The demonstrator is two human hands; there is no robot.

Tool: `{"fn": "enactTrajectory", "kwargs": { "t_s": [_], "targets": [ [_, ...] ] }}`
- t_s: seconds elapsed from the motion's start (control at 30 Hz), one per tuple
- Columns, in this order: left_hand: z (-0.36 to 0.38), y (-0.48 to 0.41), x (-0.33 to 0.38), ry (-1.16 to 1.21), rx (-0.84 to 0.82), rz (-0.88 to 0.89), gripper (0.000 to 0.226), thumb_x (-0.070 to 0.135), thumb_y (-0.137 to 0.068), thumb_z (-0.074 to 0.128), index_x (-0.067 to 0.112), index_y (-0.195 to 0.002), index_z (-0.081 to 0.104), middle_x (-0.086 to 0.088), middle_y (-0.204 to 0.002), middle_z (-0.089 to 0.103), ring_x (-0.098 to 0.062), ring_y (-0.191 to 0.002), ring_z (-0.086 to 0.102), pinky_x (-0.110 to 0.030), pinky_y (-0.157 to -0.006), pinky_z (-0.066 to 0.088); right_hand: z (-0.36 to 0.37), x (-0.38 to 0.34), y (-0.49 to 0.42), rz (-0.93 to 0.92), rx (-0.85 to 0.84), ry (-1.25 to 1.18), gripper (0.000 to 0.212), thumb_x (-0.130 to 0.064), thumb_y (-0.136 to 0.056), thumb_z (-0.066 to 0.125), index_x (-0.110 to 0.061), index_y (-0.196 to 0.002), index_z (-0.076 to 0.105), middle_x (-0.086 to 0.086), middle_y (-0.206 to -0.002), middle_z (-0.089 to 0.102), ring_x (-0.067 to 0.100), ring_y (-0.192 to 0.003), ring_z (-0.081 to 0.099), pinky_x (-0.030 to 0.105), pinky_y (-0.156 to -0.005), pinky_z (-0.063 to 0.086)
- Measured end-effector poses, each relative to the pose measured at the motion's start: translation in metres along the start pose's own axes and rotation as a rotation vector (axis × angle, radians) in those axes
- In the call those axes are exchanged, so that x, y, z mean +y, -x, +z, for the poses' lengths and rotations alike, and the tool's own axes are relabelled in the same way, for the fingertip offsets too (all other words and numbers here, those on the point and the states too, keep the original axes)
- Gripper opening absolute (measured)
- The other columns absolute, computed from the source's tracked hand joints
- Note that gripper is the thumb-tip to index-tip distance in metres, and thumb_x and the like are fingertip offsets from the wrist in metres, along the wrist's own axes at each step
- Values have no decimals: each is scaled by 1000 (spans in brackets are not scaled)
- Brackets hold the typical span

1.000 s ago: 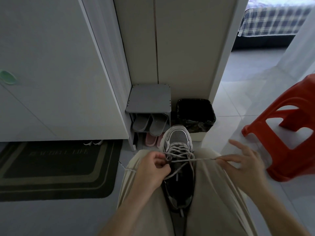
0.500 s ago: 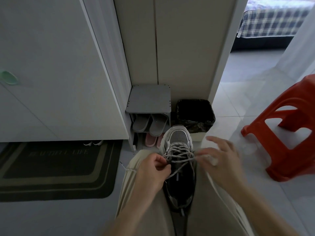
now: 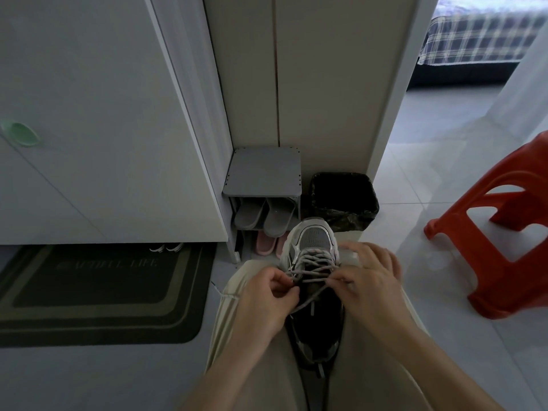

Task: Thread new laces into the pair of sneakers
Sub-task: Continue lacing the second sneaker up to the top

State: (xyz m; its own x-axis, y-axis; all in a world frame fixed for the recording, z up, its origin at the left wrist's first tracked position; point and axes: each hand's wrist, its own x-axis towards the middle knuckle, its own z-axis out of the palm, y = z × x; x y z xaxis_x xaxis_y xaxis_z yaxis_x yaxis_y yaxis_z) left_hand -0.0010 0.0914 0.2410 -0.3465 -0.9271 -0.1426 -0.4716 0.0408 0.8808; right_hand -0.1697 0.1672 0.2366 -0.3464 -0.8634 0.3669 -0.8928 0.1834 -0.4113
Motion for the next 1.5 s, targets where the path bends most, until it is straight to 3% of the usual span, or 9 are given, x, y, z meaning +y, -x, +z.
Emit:
{"fn": "enactTrajectory", "kwargs": {
  "t_s": [0.2, 0.3, 0.5, 0.63, 0.83, 1.03, 1.2, 1.37, 1.5],
  "targets": [
    [-3, 0, -1, -14, 39, 22, 23, 21, -74, 77, 21, -81, 55, 8, -81, 68, -3, -71, 65, -19, -64, 52, -20, 48, 18, 203, 47, -6, 12, -39, -72, 63, -33, -69, 72, -2, -124, 59, 31, -117, 42, 47, -95, 26],
    [-2, 0, -1, -4, 29, 15, 29, 23, -74, 77, 24, -88, 52, 11, -90, 67, -1, -76, 65, -24, -69, 55, -25, 59, 22, 253, -1, 47, 6, -33, -77, 72, -34, -72, 72, 0, -125, 59, 33, -120, 41, 50, -98, 24],
    [1, 1, 2, 40, -32, 66, 26, 11, -79, 72, 23, -101, 65, 10, -85, 70, 1, -75, 66, -27, -77, 57, -19, 23, 7, 83, 108, 42, 27, -50, -78, 51, -34, -80, 73, -3, -120, 60, 24, -110, 44, 45, -95, 29],
    [1, -1, 0, 3, -37, 86, 22, 13, -79, 71, 24, -97, 68, 11, -82, 70, 3, -75, 65, -25, -77, 56, -4, -3, -2, -92, -50, 140, 24, -54, -73, 56, -35, -73, 71, -5, -124, 57, 22, -117, 42, 44, -103, 23],
    [0, -4, -3, 10, -45, 60, 16, 15, -78, 70, 24, -92, 70, 10, -79, 70, 3, -73, 64, -20, -72, 54, 0, -8, -5, -68, -63, 99, 18, -46, -73, 60, -31, -64, 66, -5, -124, 57, 19, -118, 41, 43, -104, 22],
    [1, -7, -4, 52, -52, 18, 15, 14, -79, 71, 26, -86, 67, 7, -80, 70, -1, -73, 66, -24, -75, 56, -9, 12, 2, 7, -25, 55, 34, -58, -77, 45, -34, -64, 65, -6, -127, 56, 19, -120, 36, 38, -103, 18],
    [0, -4, -4, -46, -101, 25, 22, 26, -79, 74, 23, -99, 65, 10, -84, 68, 0, -77, 64, -24, -78, 55, -12, 37, 8, 1, -85, 121, 57, -79, -76, 27, -37, -59, 62, -9, -118, 60, 14, -118, 37, 38, -102, 17],
    [-18, -1, 3, -344, -226, 55, 30, 46, -71, 77, 33, -89, 57, 13, -76, 62, 4, -71, 57, -15, -61, 41, -35, 64, 12, 69, -215, 152, 12, -49, -82, 60, -41, -74, 64, -17, -108, 62, 13, -109, 49, 27, -90, 17],
    [-29, -6, 11, -322, -153, 201, 13, 38, -79, 71, 27, -75, 66, 9, -65, 61, 0, -59, 52, -15, -58, 41, -54, 65, 10, 123, -341, 60, 8, -29, -87, 64, -37, -86, 63, -24, -79, 58, 7, -76, 60, 33, -78, 48]
  ]
}}
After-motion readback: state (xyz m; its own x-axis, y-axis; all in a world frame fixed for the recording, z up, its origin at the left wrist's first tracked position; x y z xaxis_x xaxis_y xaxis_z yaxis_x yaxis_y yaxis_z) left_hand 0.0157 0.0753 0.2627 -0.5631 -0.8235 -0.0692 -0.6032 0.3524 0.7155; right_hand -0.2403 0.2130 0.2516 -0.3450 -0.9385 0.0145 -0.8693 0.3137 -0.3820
